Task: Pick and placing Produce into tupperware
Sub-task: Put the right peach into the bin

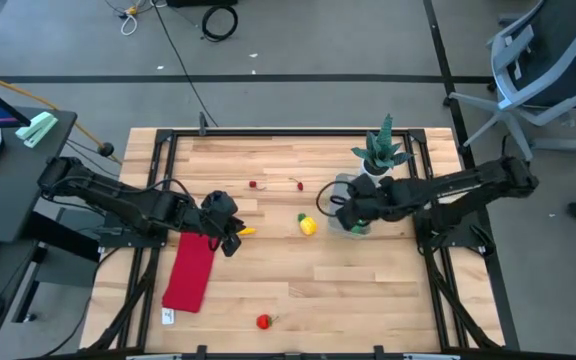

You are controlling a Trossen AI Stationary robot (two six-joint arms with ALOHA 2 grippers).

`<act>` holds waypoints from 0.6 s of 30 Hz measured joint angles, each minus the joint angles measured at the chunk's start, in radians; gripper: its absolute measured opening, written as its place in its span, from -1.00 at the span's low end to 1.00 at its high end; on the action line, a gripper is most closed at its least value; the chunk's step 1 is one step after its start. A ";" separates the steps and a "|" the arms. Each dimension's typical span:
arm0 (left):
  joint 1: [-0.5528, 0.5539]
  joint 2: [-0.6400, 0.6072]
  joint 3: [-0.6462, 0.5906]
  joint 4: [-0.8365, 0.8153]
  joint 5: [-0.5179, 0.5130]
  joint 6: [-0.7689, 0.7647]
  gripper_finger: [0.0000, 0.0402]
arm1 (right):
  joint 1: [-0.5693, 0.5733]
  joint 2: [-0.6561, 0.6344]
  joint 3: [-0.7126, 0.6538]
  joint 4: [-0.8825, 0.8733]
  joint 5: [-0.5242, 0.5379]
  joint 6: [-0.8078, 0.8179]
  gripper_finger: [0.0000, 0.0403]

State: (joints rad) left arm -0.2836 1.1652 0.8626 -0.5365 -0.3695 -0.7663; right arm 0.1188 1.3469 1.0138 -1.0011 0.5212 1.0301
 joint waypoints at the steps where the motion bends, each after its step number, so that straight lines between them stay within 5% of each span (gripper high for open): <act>1: 0.000 0.000 0.000 0.001 0.000 0.000 -0.61 | -0.022 0.001 -0.008 0.001 0.000 -0.012 -0.72; 10: 0.000 0.000 0.000 0.002 0.000 0.002 -0.62 | -0.179 0.005 -0.024 0.013 0.019 -0.070 -0.64; 18: 0.000 0.000 0.000 0.002 0.000 0.003 -0.62 | -0.192 0.091 -0.024 0.112 -0.053 -0.110 -0.65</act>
State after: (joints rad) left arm -0.2836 1.1656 0.8627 -0.5350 -0.3693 -0.7633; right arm -0.0736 1.4376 0.9901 -0.8888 0.4683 0.9204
